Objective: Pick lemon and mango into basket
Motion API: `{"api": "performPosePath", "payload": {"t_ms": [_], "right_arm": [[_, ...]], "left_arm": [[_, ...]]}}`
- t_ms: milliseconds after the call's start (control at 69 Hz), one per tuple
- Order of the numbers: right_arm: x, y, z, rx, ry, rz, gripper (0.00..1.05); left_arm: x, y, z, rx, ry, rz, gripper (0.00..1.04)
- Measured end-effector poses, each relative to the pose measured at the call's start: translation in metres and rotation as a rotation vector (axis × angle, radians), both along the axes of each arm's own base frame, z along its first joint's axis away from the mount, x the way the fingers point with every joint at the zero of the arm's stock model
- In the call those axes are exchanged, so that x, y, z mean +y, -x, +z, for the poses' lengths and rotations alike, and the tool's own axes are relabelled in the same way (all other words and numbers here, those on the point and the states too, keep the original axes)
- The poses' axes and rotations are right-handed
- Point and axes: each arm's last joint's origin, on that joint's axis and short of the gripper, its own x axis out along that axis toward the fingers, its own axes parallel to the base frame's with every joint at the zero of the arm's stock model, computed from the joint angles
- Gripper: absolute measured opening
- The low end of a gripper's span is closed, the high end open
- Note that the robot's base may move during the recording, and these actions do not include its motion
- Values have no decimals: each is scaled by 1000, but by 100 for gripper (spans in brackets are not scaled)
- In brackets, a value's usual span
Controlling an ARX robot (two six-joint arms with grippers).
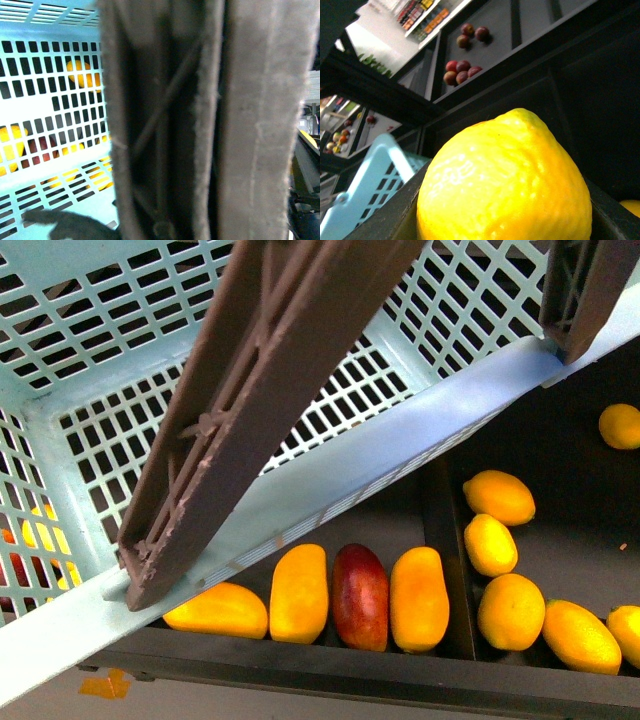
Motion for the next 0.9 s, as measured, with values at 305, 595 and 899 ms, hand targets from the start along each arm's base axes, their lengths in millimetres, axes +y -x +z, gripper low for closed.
{"api": "performPosePath", "payload": {"t_ms": [305,595,899], "right_arm": [[79,24,0,-6,44,205,62],[94,22,-15,41,71,229,92],[48,21,-5,12,92,56,96]], "left_arm": [[0,0,0,0,0,1,14],[0,0,0,0,0,1,14],[0,0,-1,3,-2,5,14]]}}
